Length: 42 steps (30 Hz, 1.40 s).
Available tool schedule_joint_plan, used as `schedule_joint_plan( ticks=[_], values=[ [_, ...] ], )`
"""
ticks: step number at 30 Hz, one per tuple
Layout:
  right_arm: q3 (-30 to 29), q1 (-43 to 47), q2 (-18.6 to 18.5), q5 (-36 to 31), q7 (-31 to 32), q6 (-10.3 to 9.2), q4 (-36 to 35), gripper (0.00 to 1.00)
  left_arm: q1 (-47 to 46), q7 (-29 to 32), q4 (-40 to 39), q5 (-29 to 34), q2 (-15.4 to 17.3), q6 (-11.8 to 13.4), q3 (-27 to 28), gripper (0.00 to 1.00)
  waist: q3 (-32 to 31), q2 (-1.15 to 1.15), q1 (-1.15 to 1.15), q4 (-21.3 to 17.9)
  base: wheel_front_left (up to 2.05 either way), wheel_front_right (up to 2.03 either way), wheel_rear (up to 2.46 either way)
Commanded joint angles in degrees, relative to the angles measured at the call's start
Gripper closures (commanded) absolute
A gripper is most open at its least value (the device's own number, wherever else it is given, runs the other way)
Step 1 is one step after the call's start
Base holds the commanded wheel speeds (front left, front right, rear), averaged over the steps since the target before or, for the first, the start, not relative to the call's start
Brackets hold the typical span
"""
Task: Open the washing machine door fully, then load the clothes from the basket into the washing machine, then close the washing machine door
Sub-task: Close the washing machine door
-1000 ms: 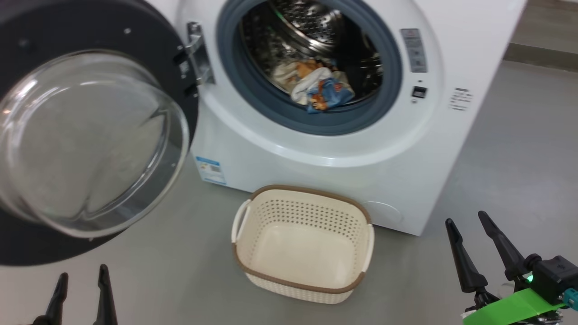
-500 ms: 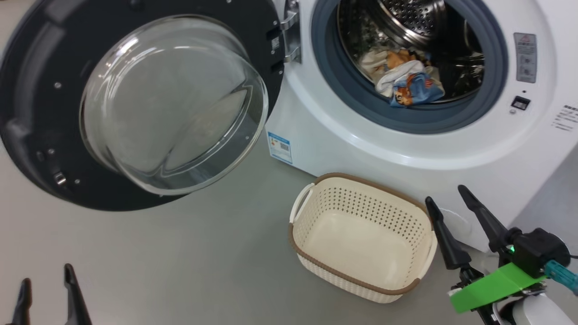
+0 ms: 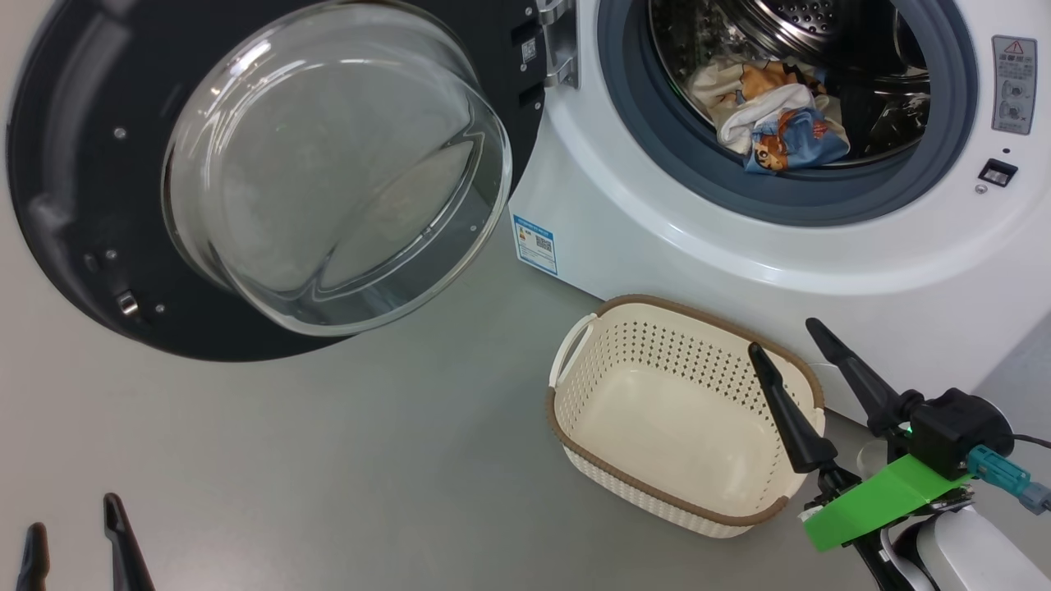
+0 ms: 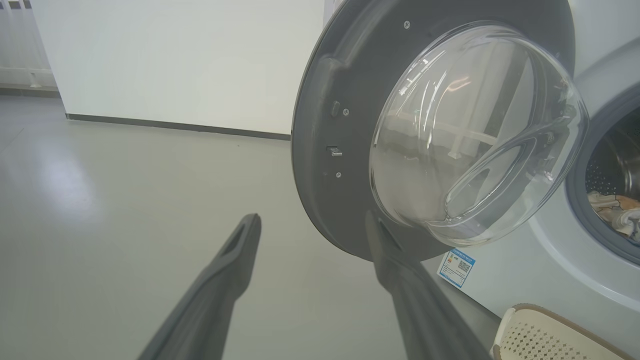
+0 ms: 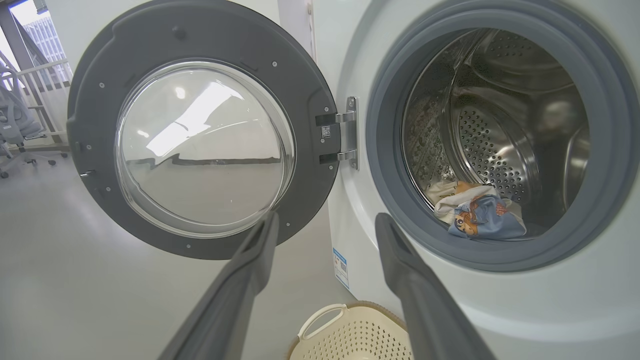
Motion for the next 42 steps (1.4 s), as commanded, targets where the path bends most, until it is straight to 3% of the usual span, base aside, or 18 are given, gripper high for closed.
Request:
schedule_joint_plan(
  ticks=[1,6,8,9,13,18,26,36,42],
  values=[
    [0.92,-1.55,-1.06,0.51,-0.46,0.25,-1.31,0.00,-0.33,-0.37,-2.17,-0.30,0.81,0.57,1.28,0.00,-0.04,0.00,0.00,-0.02,-0.04,-0.04,-0.04],
    [0.84,-1.11,-1.05,0.69,-0.46,0.25,-1.61,0.00,-0.35,-0.37,-2.54,-0.85,0.80,0.58,0.85,0.00,-0.22,0.00,0.00,-0.12,0.00,0.00,0.00],
    [0.22,-0.34,-0.80,0.67,-0.46,0.25,-1.79,0.00,-1.38,-0.37,-3.00,-1.76,0.80,-0.42,0.82,0.71,-0.33,0.00,0.00,-0.23,0.00,0.00,0.00],
    [-0.03,-0.02,-0.70,0.63,-0.46,0.25,-1.86,0.00,-1.87,-0.37,-3.35,-1.92,0.80,-0.86,0.87,1.00,-0.34,0.00,0.00,-0.27,0.00,0.00,0.00],
    [-1.39,1.25,-0.31,0.36,-0.46,0.25,-2.38,0.00,-5.20,-0.37,-4.32,-2.93,1.06,-2.63,2.09,1.00,-0.15,0.00,0.00,-0.45,0.00,0.00,0.00],
    [-3.04,2.68,0.14,-0.10,-0.46,0.25,-3.21,0.00,-10.33,-0.37,-4.23,-6.39,3.96,-3.55,2.45,1.00,0.19,0.00,0.00,-0.67,0.00,0.00,0.00],
    [-5.47,5.37,1.13,-1.09,-0.46,0.25,-4.68,0.00,-24.98,3.64,-1.92,-21.03,14.74,-3.83,1.91,1.00,1.54,0.00,0.00,-0.94,0.00,0.00,0.00],
    [-6.04,6.07,1.07,-1.73,-0.46,0.25,-5.82,0.00,-44.99,12.76,17.04,-39.81,26.20,-3.85,0.97,1.00,3.62,0.00,0.00,-1.98,0.00,0.00,0.00],
    [-5.47,5.39,0.30,-1.88,-0.46,0.25,-6.14,0.00,-52.95,19.07,27.83,-45.34,30.94,-3.85,-1.80,1.00,5.49,0.00,0.00,-2.92,0.00,0.00,0.00]
  ],
)
